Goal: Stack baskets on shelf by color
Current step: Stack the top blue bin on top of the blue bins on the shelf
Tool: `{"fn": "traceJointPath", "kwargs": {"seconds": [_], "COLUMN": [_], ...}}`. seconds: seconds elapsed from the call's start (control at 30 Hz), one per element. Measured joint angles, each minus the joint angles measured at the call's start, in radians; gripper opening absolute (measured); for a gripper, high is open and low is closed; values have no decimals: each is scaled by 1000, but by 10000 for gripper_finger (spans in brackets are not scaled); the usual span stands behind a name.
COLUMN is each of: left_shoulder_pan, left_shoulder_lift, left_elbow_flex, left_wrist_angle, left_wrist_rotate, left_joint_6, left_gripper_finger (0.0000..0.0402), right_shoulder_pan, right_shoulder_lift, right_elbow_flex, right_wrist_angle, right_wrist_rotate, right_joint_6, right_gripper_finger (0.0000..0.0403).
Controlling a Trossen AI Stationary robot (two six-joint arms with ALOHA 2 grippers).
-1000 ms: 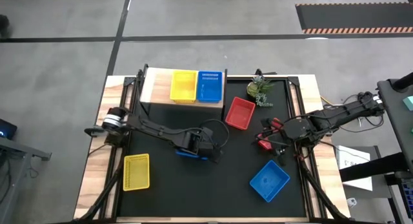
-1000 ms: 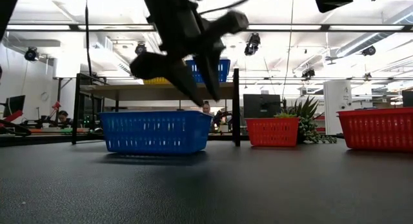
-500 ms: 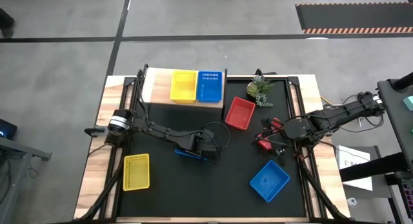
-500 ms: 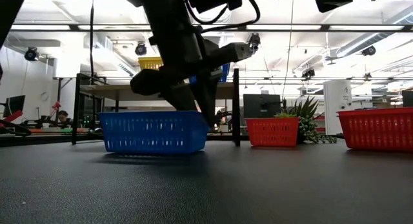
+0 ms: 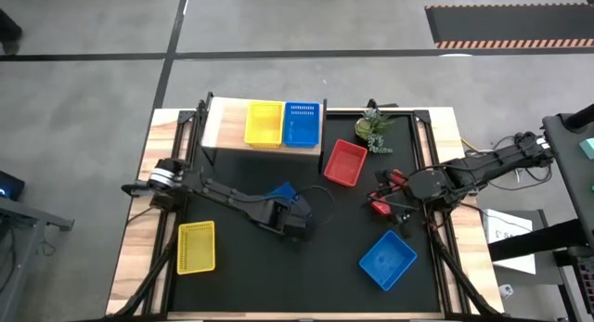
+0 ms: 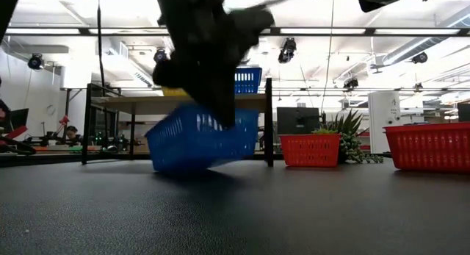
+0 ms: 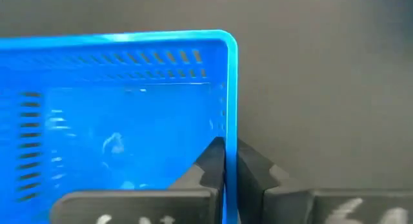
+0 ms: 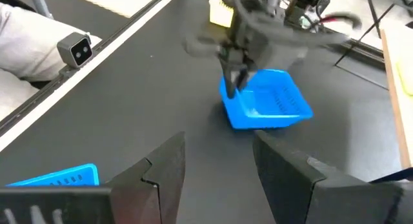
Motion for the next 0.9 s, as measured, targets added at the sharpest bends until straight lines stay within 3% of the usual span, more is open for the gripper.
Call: {"fn": "traceJointPath", "kwargs": {"seconds": [0.17,0.4,0.77,0.9], "left_shoulder_pan": [-44,-151,-181,-163], "left_shoulder_lift": [-76,-150,-161,-161], "left_elbow_flex": [10,88,300,372], "left_wrist_angle": [-42,-33,-46,-95], "left_wrist_rotate": [49,129,73,1], "left_joint_6": [108,402,899,1054], "left_gripper_finger": [1,1,1,1], "right_shoulder_pan": [0,0,0,0], "right_shoulder_lift": [0,12,25,25], "right_elbow_flex": [-15,-24,-24,-24], "right_wrist_angle": [75,88,108,108], "right_wrist_rotate": [-1,-2,-2,-2], "right_joint_6": [-25,-8,-8,4], "right_gripper_finger": [171,171,171,171]}}
